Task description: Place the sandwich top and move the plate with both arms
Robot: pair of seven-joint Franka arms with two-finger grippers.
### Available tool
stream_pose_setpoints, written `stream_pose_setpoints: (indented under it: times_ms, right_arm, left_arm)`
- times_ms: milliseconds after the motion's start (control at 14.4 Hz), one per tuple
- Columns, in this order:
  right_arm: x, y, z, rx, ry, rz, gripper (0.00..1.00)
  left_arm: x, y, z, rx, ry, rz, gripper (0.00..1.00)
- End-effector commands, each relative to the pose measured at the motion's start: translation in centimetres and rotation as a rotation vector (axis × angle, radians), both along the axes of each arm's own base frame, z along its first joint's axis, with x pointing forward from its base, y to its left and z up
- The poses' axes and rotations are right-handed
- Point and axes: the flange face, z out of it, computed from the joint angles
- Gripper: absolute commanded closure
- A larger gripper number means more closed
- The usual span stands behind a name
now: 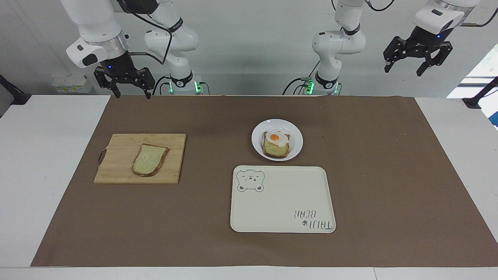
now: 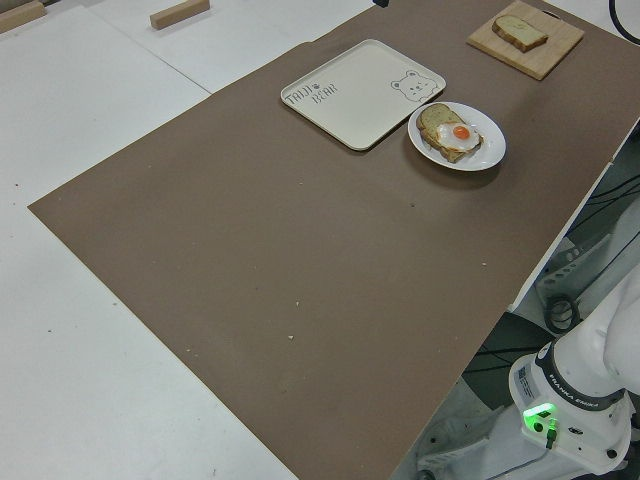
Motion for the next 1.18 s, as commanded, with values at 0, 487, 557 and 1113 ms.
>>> stream_pose_setpoints:
  times_ms: [0, 487, 557, 1113]
  right_arm:
    - [-0.5, -0.1, 0.3, -0.005, 0.018, 0.027, 0.00]
    - [-0.6, 0.2, 0.1, 0.019, -0.002, 0.089, 0.00]
    - [-0.7, 0.1, 0.0, 0.020, -0.002, 0.089, 0.00]
    - [-1.0, -6.8, -3.4, 0.022, -0.001, 0.036, 0.00]
  left_arm:
    - [-0.6, -0.2, 0.0, -0.012, -0.009, 0.009, 0.00]
    - [-0.6, -0.3, -0.1, -0.011, -0.004, 0.008, 0.00]
    - [-0.7, -0.3, -0.1, -0.011, -0.001, 0.007, 0.00]
    - [-0.7, -0.7, -0.1, -0.012, -0.002, -0.001, 0.00]
